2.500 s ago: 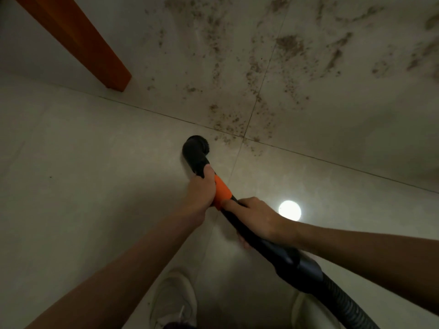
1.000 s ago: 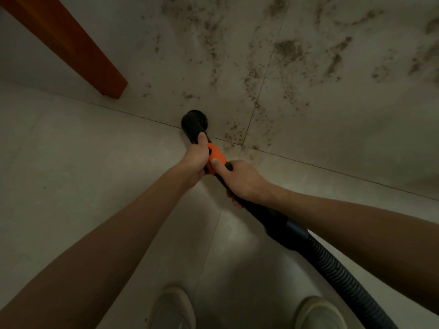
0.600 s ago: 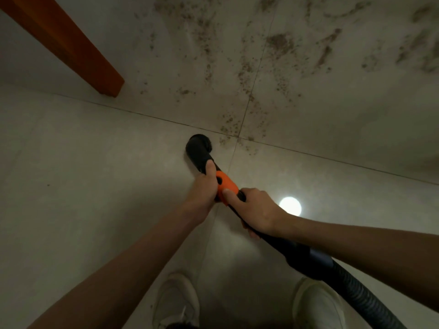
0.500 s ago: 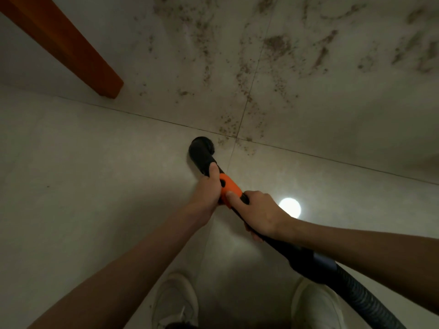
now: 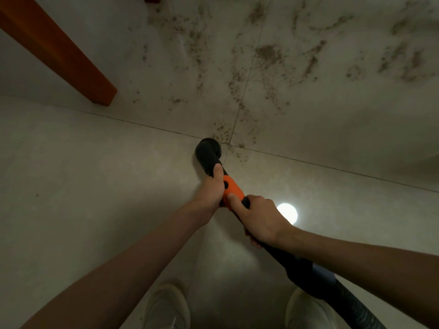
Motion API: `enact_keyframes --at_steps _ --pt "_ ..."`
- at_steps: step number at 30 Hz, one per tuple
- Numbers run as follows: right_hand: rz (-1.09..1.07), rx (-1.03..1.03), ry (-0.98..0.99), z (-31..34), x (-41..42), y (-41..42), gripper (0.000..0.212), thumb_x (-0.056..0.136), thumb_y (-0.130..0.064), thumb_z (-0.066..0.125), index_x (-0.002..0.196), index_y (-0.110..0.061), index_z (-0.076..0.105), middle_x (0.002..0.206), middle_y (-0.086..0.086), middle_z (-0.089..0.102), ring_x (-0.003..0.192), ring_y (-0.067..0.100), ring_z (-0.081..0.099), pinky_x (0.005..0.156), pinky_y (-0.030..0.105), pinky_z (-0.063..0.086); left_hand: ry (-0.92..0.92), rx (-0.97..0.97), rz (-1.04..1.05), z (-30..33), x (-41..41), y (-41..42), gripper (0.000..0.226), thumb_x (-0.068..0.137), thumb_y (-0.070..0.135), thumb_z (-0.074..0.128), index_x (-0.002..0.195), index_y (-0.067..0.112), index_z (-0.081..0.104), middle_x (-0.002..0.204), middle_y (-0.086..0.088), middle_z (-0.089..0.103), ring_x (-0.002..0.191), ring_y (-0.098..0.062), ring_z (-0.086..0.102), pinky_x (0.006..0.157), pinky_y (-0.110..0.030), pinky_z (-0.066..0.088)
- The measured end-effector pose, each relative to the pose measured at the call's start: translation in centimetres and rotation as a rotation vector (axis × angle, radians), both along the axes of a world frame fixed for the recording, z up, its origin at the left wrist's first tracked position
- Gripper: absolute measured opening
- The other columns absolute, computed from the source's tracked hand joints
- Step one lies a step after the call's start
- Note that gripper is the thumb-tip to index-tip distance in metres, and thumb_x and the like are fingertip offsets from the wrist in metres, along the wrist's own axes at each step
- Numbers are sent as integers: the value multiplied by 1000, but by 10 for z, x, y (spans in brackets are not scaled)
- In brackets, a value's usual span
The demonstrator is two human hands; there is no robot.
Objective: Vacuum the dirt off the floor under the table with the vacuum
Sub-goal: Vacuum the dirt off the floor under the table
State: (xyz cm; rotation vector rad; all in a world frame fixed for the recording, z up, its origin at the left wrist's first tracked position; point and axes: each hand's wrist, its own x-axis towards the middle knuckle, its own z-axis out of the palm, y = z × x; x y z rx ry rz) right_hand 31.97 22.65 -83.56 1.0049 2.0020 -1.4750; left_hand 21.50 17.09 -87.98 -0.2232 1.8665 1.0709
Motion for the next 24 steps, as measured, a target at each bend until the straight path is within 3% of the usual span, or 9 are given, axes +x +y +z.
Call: enact_keyframes --at_steps 3,7,14,18,24 --pt "-21 -3 29 -1 -11 4 53 95 -56 33 78 -10 52 58 6 58 33 11 50 39 21 46 17 -24 -35 0 -13 6 64 99 51 23 125 -2 47 118 -22 57 112 -31 55 100 -46 45" --pt "-38 11 45 -6 -28 13 57 94 -58 33 79 -7 54 59 8 60 34 14 53 40 23 48 44 -25 -43 1 -31 18 61 99 49 23 118 -2 50 100 -15 56 105 -30 57 100 -46 45" --pt "-92 5 64 -13 -60 30 61 94 -59 34 75 -4 55 60 11 60 34 17 53 39 24 47 53 -14 -31 5 -62 42 59 100 46 25 131 -2 42 126 -20 54 115 -29 54 95 -38 47" --pt "-112 16 87 -17 -80 40 63 95 -57 34 67 -4 53 56 11 58 35 19 53 39 24 47 41 18 -6 11 -79 56 56 101 44 24 132 1 41 126 -14 54 107 -24 54 87 -35 46" --pt "-105 8 97 -18 -88 34 61 94 -58 36 66 -6 51 58 11 58 39 21 54 41 27 48 44 -17 14 18 -83 50 56 102 42 24 132 -1 41 133 -19 51 120 -29 52 83 -34 45"
